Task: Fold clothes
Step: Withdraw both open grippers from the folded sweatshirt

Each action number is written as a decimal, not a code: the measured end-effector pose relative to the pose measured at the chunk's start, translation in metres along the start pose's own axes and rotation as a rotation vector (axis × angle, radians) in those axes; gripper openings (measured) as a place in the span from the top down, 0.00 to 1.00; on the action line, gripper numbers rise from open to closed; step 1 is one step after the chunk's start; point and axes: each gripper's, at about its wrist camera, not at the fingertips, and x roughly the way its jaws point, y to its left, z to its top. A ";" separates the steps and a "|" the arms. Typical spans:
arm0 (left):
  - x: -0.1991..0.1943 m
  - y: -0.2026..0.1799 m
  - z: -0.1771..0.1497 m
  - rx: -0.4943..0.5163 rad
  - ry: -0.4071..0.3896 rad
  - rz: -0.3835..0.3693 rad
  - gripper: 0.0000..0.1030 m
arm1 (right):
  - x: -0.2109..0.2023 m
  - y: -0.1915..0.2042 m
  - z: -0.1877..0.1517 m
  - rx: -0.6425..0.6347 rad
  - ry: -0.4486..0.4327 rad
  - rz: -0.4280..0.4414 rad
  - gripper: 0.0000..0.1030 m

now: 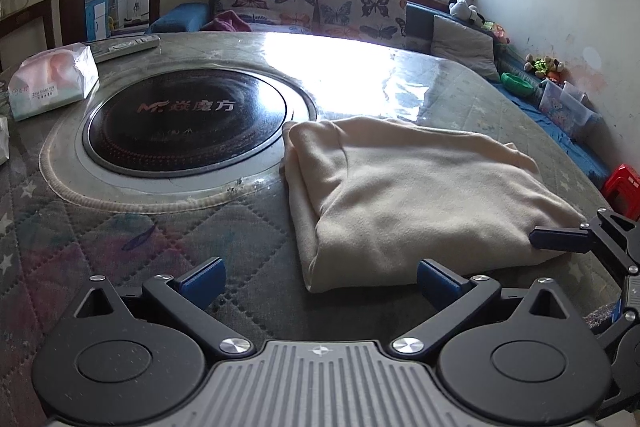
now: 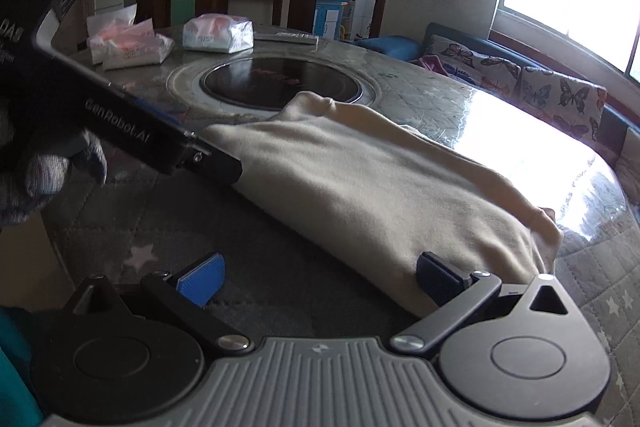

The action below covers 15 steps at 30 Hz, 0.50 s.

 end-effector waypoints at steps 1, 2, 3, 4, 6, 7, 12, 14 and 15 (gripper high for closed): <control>0.000 0.000 -0.001 0.000 0.003 0.001 0.00 | 0.000 0.000 0.000 0.005 0.000 0.002 0.00; 0.000 0.000 -0.001 0.003 0.004 0.002 0.00 | -0.001 0.000 -0.001 0.011 0.000 0.003 0.00; 0.000 0.000 -0.001 0.007 0.005 0.004 0.00 | -0.001 -0.002 -0.001 0.017 0.002 0.007 0.00; 0.001 -0.001 -0.001 0.010 0.007 0.006 0.00 | 0.000 -0.003 -0.001 0.023 0.003 0.012 0.00; 0.001 -0.001 -0.001 0.012 0.008 0.008 0.00 | 0.001 -0.004 -0.001 0.037 0.008 0.017 0.00; 0.001 -0.001 -0.001 0.014 0.008 0.009 0.00 | 0.001 -0.005 -0.001 0.039 0.010 0.017 0.00; 0.002 -0.003 -0.002 0.036 0.006 0.010 0.00 | 0.003 -0.005 0.000 0.044 0.022 0.022 0.00; 0.001 -0.001 -0.003 0.037 0.003 0.004 0.00 | 0.004 -0.006 0.003 0.043 0.035 0.026 0.00; 0.001 0.000 -0.003 0.035 0.002 -0.002 0.00 | 0.005 -0.005 0.004 0.038 0.040 0.025 0.00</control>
